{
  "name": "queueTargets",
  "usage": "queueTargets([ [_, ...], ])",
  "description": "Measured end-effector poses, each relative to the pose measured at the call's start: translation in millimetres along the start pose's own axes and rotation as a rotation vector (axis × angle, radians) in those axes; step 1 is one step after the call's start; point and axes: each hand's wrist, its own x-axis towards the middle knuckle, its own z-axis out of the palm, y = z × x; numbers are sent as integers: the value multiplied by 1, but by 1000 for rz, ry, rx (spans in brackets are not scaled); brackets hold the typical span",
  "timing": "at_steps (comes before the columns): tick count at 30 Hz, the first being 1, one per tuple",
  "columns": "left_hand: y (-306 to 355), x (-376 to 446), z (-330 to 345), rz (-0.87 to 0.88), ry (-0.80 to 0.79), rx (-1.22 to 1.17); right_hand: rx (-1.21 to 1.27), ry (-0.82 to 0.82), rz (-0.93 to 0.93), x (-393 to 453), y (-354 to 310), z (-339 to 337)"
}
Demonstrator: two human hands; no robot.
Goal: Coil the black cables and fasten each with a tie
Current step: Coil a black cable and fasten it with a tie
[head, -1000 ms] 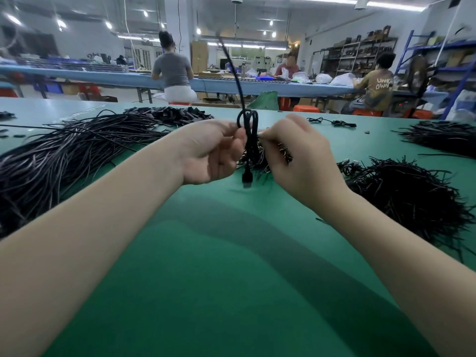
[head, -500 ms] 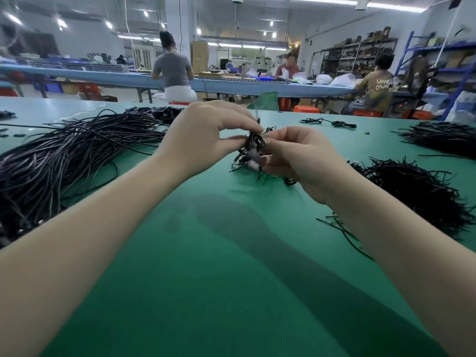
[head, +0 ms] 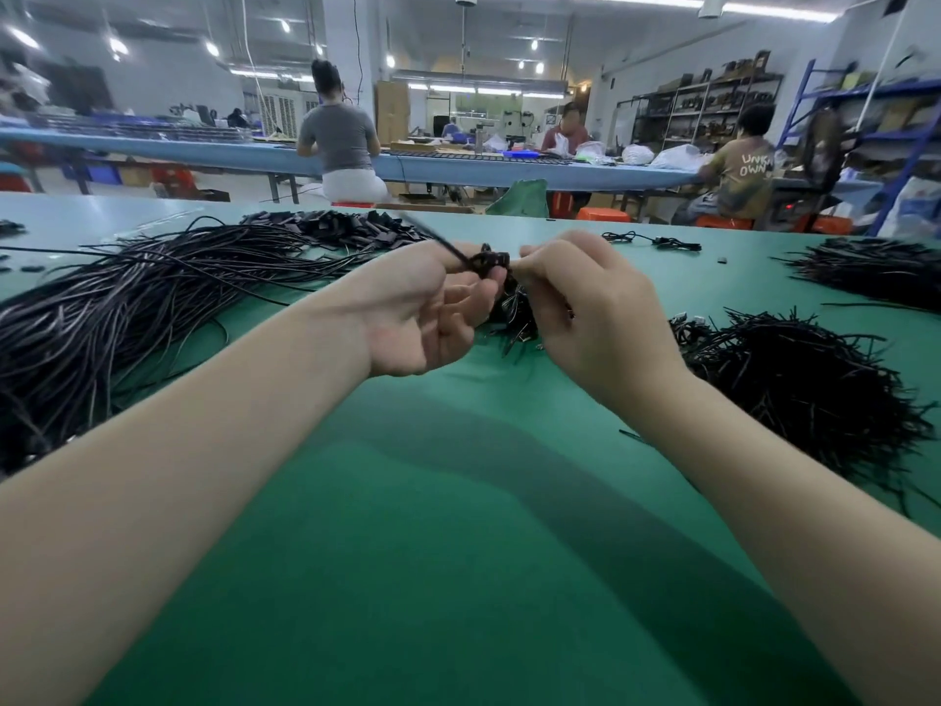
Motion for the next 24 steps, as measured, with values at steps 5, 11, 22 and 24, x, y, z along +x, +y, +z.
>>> queueTargets([
  [5, -2, 7, -12, 350, 259, 696, 457, -80, 598, -5, -2, 19],
  [11, -10, 17, -30, 770, 167, 1387, 807, -103, 891, -12, -12, 29],
  [22, -43, 30, -26, -191, -54, 38, -223, -126, -8, -32, -4, 24],
  [24, -40, 27, -31, -287, -99, 103, -264, -134, -101, -36, -2, 24],
])
